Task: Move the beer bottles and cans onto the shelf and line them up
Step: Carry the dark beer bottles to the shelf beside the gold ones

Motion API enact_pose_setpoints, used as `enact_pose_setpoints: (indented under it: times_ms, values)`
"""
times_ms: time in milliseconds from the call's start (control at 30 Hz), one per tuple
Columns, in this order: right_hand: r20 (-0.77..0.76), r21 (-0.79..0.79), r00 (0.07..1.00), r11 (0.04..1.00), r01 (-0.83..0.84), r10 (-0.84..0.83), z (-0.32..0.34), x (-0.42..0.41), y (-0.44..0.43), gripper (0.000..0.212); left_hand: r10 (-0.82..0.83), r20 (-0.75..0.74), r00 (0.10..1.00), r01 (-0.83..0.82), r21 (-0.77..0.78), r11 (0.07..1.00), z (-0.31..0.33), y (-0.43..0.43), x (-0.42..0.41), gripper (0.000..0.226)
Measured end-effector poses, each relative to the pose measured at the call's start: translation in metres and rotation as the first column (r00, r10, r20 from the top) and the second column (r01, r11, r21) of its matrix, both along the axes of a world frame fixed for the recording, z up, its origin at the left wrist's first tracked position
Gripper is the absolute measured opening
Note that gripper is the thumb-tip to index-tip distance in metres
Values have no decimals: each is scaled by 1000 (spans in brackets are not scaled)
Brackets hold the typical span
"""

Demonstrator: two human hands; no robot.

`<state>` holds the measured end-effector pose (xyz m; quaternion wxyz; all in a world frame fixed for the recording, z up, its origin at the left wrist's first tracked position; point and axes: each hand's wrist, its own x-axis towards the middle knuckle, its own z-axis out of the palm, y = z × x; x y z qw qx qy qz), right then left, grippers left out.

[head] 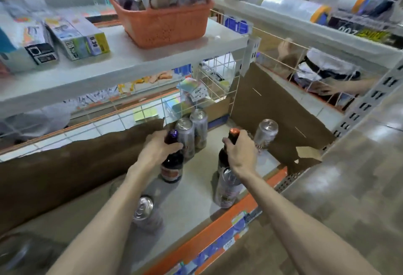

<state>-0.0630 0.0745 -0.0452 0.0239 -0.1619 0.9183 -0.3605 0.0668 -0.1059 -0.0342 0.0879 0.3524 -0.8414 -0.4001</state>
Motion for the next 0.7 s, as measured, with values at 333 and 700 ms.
enact_pose_setpoints:
  times_ms: [333,700]
  values:
    - [-46,-195,983,964,-182,177,77,0,3,27,134,-204,970,-160,-114,980,67,11,20,24]
    - [-311,-230,876,865,-446,369,185,87,-33,34,386,-425,819,-513,-240,824,180,37,118,35]
